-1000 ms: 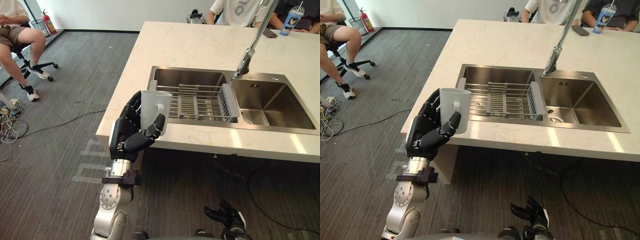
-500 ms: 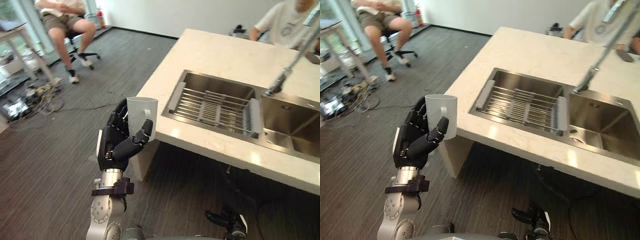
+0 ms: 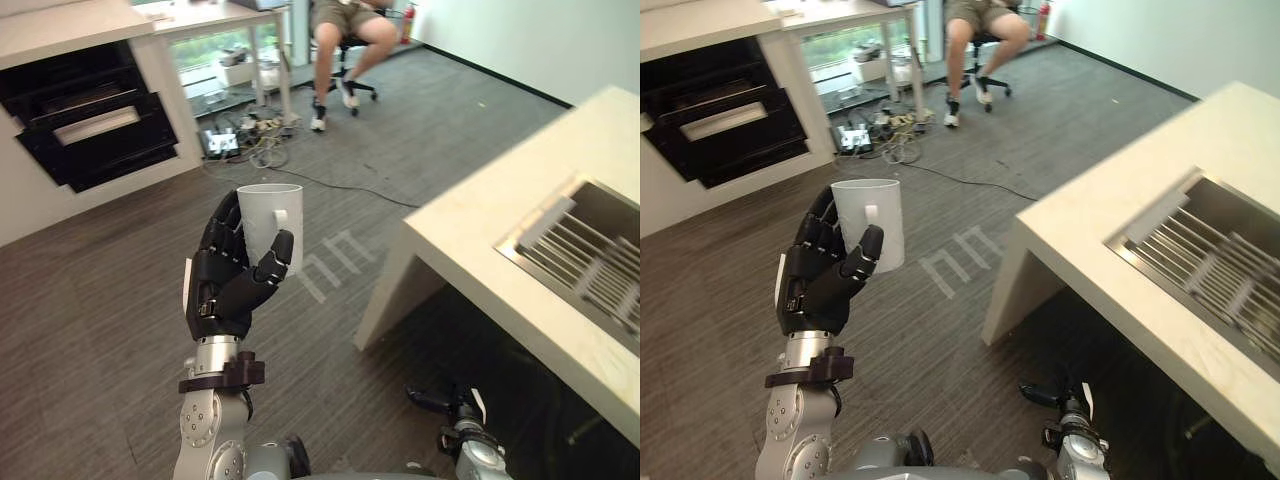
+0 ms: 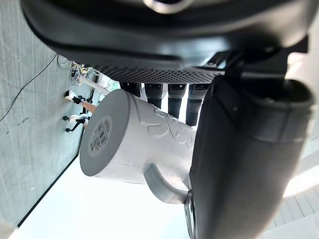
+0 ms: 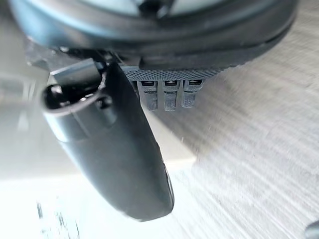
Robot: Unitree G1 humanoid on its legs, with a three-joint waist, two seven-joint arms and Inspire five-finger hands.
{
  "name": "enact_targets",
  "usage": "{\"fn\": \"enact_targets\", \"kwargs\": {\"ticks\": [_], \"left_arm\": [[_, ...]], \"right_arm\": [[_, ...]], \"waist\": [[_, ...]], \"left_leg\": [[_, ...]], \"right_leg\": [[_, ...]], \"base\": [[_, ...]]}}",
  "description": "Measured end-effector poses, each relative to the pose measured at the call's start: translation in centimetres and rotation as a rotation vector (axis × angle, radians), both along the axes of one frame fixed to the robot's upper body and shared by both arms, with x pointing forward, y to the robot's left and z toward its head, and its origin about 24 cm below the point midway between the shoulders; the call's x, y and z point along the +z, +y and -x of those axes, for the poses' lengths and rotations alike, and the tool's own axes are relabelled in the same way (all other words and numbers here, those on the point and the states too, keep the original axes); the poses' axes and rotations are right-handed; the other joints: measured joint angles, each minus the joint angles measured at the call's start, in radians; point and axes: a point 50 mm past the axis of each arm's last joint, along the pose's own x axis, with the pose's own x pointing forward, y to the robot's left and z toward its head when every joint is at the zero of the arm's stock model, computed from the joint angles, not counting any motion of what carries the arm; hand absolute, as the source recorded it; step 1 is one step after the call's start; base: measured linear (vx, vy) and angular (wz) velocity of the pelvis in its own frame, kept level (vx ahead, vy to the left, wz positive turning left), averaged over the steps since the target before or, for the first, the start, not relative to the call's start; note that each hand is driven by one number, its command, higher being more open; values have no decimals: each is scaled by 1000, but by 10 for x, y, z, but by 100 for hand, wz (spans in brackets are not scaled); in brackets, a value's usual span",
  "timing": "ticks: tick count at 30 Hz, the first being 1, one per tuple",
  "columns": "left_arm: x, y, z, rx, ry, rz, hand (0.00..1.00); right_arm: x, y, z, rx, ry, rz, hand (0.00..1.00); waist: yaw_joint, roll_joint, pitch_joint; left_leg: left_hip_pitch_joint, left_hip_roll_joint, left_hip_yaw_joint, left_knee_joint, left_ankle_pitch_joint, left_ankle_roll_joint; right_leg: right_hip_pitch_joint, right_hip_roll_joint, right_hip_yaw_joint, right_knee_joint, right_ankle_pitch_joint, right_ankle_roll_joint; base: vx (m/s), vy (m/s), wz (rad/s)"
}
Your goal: Walk over to the sink, pick up the cup, carry it to the dishwasher, place the cup inside the dishwasher, then close the dishwasher door
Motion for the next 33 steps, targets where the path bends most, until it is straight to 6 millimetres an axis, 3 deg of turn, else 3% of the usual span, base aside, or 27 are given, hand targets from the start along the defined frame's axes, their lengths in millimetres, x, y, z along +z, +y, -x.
{"fn": "enact_targets", "kwargs": {"ticks": [2, 3, 5, 8, 9, 10, 11, 13, 16, 17, 18, 24, 28, 31, 33], "left_arm": [[-1, -1, -2, -10, 2, -5, 30], [0, -3, -2, -18, -2, 4, 30], [2, -4, -4, -25, -12, 17, 30], [4, -2, -1, -14, -27, 19, 30], [5, 1, 1, 1, -38, 18, 30], [4, 2, 3, 13, -35, 27, 30], [4, 2, 4, 19, -33, 34, 30], [-1, 6, 9, 53, -14, 46, 30], [-9, 10, 12, 81, 28, 49, 30], [-14, 11, 13, 87, 49, 45, 30], [-19, 25, 13, 117, 78, -12, 30], [-20, 28, 13, 133, 81, -7, 30], [-31, 23, 11, 117, 134, 0, 30], [-40, 17, 6, 93, 173, -1, 30], [-44, 13, -7, 86, 196, -8, 30]], "right_arm": [[1, 4, -2, 19, -8, -2, 90], [4, 10, -5, 24, -30, -11, 90], [11, 15, -8, 34, -79, -17, 90], [22, 19, -14, 57, -143, -11, 90], [26, 24, -19, 87, -166, -9, 90], [29, 26, -23, 119, -181, 9, 90], [31, 26, -25, 131, -188, 16, 90], [37, 26, -34, 173, -221, 46, 90], [36, 20, -33, 189, -206, 80, 90], [32, 17, -29, 195, -182, 98, 90], [4, 9, 4, 203, 13, 129, 90], [5, 9, 4, 202, 7, 130, 90], [1, 8, 21, 187, 43, 128, 90], [0, 9, 23, 181, 50, 122, 90], [7, 7, 9, 159, 2, 131, 90]], "waist": [[7, 0, 0], [8, 2, 1], [9, 2, 1], [35, -27, -18], [46, -56, -36], [55, -57, -48], [66, -52, -53], [84, -38, -63], [89, -38, -65], [88, -36, -66], [59, -3, -70], [60, -4, -71], [27, -5, -91], [16, 1, -91], [2, 17, -59]], "left_leg": [[24, -24, -45, -13, 3, 7], [52, -42, -88, -23, 1, 4], [85, -55, -140, -30, -6, -8], [128, -61, -147, -36, -26, -43], [134, -64, -147, -29, -41, -64], [135, -44, -162, -15, -59, -80], [135, -30, -172, -11, -64, -89], [136, 13, -197, -20, -75, -107], [168, 24, -209, -77, -59, -124], [181, 21, -209, -103, -46, -126], [176, 8, -235, -181, 24, -115], [192, 21, -197, -194, 24, -115], [206, 22, -188, -247, 40, -121], [196, 22, -201, -255, 54, -132], [141, 19, -205, -194, 58, -144]], "right_leg": [[-35, 46, 70, -51, -30, 6], [-73, 97, 144, -94, -44, 20], [-92, 141, 210, -165, -43, 25], [-99, 136, 196, -269, 26, 61], [-99, 132, 177, -318, 118, 49], [-76, 146, 157, -342, 103, 77], [-60, 162, 147, -366, 103, 76], [-19, 205, 120, -430, 117, 57], [18, 225, 106, -484, 128, 41], [32, 225, 105, -511, 136, 41], [65, 245, 111, -638, 232, 26], [53, 252, 143, -645, 238, 27], [78, 248, 122, -703, 253, 26], [79, 243, 83, -718, 258, 25], [94, 230, -15, -715, 256, 24]], "base": [[282, 101, 96], [283, 37, 103], [305, -19, 115], [242, -111, 84], [283, -264, 75], [234, -251, 57], [218, -252, 30], [189, -237, 11], [102, -119, 7], [56, -45, 0], [34, -29, 1], [0, -2, -17], [40, -14, 1], [84, -33, 26], [-26, -42, 78]]}}
